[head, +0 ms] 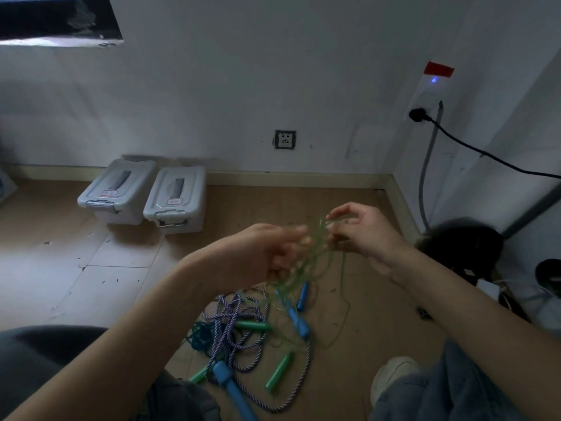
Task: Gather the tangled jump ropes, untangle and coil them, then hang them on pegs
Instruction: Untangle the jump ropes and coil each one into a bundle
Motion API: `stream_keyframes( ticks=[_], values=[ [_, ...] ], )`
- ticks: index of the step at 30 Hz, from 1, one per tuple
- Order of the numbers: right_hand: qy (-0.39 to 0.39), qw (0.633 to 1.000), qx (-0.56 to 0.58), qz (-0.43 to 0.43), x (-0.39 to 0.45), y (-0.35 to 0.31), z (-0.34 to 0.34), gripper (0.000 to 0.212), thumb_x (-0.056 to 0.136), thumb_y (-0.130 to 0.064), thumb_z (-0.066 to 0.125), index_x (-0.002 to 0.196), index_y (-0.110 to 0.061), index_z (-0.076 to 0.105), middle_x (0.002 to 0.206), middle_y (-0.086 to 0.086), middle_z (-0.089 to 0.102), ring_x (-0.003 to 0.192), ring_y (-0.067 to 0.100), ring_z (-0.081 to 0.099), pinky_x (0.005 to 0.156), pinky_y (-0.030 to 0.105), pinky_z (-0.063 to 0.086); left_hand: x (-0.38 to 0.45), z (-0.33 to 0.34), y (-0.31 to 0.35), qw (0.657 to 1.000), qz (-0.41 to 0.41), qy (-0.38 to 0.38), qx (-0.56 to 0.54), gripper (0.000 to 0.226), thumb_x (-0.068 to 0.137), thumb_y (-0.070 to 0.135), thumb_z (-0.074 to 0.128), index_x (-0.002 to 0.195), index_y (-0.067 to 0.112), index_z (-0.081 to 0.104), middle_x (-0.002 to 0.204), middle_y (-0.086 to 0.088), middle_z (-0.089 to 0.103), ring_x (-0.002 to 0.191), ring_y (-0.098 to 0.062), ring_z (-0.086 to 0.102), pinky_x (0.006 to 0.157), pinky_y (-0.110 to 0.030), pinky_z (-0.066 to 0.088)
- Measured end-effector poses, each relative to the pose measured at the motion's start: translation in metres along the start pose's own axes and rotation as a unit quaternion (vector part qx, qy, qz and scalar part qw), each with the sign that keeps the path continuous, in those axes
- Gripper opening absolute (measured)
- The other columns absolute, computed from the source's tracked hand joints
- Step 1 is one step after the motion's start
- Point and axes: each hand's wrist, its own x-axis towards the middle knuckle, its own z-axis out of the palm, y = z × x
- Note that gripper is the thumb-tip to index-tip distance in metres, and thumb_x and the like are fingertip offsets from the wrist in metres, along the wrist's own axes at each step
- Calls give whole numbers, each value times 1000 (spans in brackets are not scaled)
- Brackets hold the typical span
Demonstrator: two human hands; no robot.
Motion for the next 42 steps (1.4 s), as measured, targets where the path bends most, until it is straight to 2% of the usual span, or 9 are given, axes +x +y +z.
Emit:
stream_keyframes(
  ticks=[4,10,14,18,24,27,32,38,42],
  values=[
    [4,986,159,48,-2,-6,-11,11,89,-4,53,81,-11,54,43,-5,43,34,9,43,43,27,52,2,-10,-10,923,5,136,359,13,84,27,62,88,14,65,72,2,57,65,-10,48,61,-19,36],
    [-163,983,-82,9,-16,-13,12,56,79,-64,46,53,-15,56,39,-7,32,34,9,25,36,15,27,12,-1,-19,958,103,94,251,27,69,44,70,91,28,71,79,-6,57,73,-11,48,71,-21,37],
    [-139,985,-101,-18,-13,-21,7,45,71,-61,54,51,-21,53,39,-9,33,36,8,23,36,14,22,20,-1,-26,939,103,259,201,26,84,36,59,63,23,68,62,5,65,61,-15,46,63,-18,39],
    [-239,948,-208,26,-13,-15,-7,25,77,-37,67,63,-17,61,49,-8,49,43,7,40,41,17,34,16,-19,-21,866,175,436,172,25,93,23,49,72,14,59,65,1,55,58,-11,43,54,-22,36],
    [-298,952,-58,-30,-9,-8,1,17,85,-19,57,87,-9,71,85,-3,71,88,7,64,82,12,46,4,-29,9,875,237,351,-234,22,94,26,46,80,11,53,72,-2,57,63,-12,60,59,-24,54],
    [-260,958,115,-48,-7,-12,-3,16,85,-19,55,81,-9,67,67,2,63,69,14,63,84,30,54,0,-37,8,889,240,373,-109,23,96,31,43,82,14,51,72,2,55,60,-12,49,51,-24,41],
    [-151,977,149,-15,-5,-11,-3,22,93,-10,44,80,-4,60,43,-7,29,34,6,25,41,22,38,11,-38,-8,912,125,391,27,28,98,28,38,81,10,52,54,1,55,40,-6,47,39,-18,41],
    [-324,938,-79,97,-6,-11,-9,15,79,-24,65,81,-10,69,52,-7,45,41,4,33,38,14,29,12,-60,-18,845,126,497,155,33,97,24,43,68,12,53,61,-1,51,50,-12,46,37,-15,39],
    [-277,958,-20,70,-5,3,-4,20,82,-21,61,91,-3,65,76,3,66,64,10,61,60,20,50,11,-53,-20,946,69,313,41,32,94,29,44,82,5,61,77,-6,64,57,-11,43,49,-17,38]
  ],
)
